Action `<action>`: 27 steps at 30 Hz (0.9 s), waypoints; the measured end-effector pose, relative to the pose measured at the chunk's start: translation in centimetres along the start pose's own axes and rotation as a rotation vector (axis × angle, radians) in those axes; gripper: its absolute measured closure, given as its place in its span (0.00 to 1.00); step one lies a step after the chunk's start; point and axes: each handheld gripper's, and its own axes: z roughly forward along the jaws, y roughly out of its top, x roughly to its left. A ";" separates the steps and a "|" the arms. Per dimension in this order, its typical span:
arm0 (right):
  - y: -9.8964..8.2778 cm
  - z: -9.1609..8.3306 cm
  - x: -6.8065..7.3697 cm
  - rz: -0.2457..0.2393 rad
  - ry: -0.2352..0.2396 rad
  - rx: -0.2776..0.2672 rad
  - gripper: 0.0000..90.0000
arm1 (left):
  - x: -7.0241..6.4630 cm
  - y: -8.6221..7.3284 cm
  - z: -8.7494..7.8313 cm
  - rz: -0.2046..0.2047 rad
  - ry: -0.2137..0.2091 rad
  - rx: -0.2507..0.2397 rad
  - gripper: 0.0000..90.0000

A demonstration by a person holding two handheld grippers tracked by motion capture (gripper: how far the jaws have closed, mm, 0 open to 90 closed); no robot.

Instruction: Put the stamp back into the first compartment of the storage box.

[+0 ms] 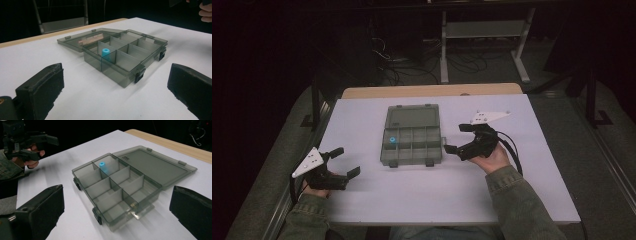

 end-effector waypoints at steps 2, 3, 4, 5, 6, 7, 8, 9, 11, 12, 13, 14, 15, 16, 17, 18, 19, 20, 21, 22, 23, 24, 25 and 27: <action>-0.3 -0.4 -0.1 0.000 -0.011 -0.001 0.00 | 0.1 0.0 0.0 0.008 -0.001 0.002 0.00; -0.5 -0.6 -0.1 0.000 -0.015 -0.001 0.00 | 0.1 0.0 0.0 0.009 0.000 0.005 0.00; -0.6 -0.9 -0.1 0.001 -0.018 -0.002 0.00 | 0.1 0.0 0.0 0.010 0.000 0.005 0.00; -0.7 -1.1 -0.1 0.003 -0.022 -0.004 0.00 | 0.1 0.0 0.0 0.010 0.000 0.004 0.00; -0.8 -1.3 -0.1 0.006 -0.024 -0.008 0.00 | 0.1 0.0 0.0 0.009 -0.001 0.003 0.00; -0.9 -1.4 -0.1 0.004 -0.027 -0.011 0.00 | 0.1 0.0 0.0 0.010 0.001 0.005 0.00; -1.0 -1.6 -0.1 0.002 -0.033 -0.012 0.00 | 0.1 0.0 0.0 0.010 0.001 0.005 0.00; -1.1 -1.9 -0.1 -0.002 -0.041 -0.016 0.00 | 0.1 0.1 0.0 0.005 0.002 0.000 0.00; -1.2 -2.1 -0.2 -0.004 -0.049 -0.021 0.00 | 0.1 0.1 0.0 0.007 0.001 -0.002 0.00; -1.3 -2.3 -0.2 0.001 -0.052 -0.026 0.00 | 0.1 0.1 0.0 0.009 0.001 0.000 0.00; -1.3 -2.3 -0.2 0.001 -0.052 -0.026 0.00 | 0.1 0.1 0.0 0.009 0.001 0.000 0.00; -1.4 -2.4 -0.3 0.001 -0.054 -0.028 0.00 | 0.1 0.1 0.0 0.008 0.001 0.000 0.00; -1.6 -2.6 -0.3 0.006 -0.057 -0.025 0.00 | 0.1 0.1 0.0 0.010 0.001 0.002 0.00; -1.6 -2.6 -0.3 0.006 -0.057 -0.025 0.00 | 0.1 0.1 0.0 0.011 0.001 0.001 0.00; -1.8 -2.8 -0.4 0.010 -0.062 -0.021 0.00 | 0.1 0.1 0.0 0.011 0.001 0.001 0.00; -1.9 -2.9 -0.4 0.011 -0.065 -0.024 0.00 | 0.2 0.1 0.0 0.011 0.000 0.001 0.00; -1.9 -3.0 -0.4 0.012 -0.069 -0.026 0.00 | 0.2 0.1 0.0 0.012 0.000 0.001 0.00; -2.0 -3.2 -0.5 0.015 -0.067 -0.031 0.00 | 0.2 0.1 0.0 0.012 0.000 -0.001 0.00; -2.1 -3.3 -0.5 0.019 -0.070 -0.035 0.00 | 0.2 0.1 0.0 0.013 0.000 -0.001 0.00; -2.2 -3.4 -0.6 0.020 -0.073 -0.035 0.00 | 0.2 0.1 0.0 0.013 0.000 -0.002 0.00; -2.3 -3.5 -0.6 0.026 -0.074 -0.038 0.00 | 0.2 0.1 0.0 0.013 0.001 0.000 0.00; -2.4 -3.6 -0.6 0.023 -0.076 -0.038 0.00 | 0.2 0.1 0.0 0.013 0.001 0.000 0.00; -2.6 -3.7 -0.6 0.026 -0.077 -0.036 0.00 | 0.2 0.1 0.1 0.015 0.000 -0.002 0.00; -2.8 -3.9 -0.7 0.030 -0.080 -0.038 0.00 | 0.2 0.1 0.1 0.012 -0.001 -0.003 0.00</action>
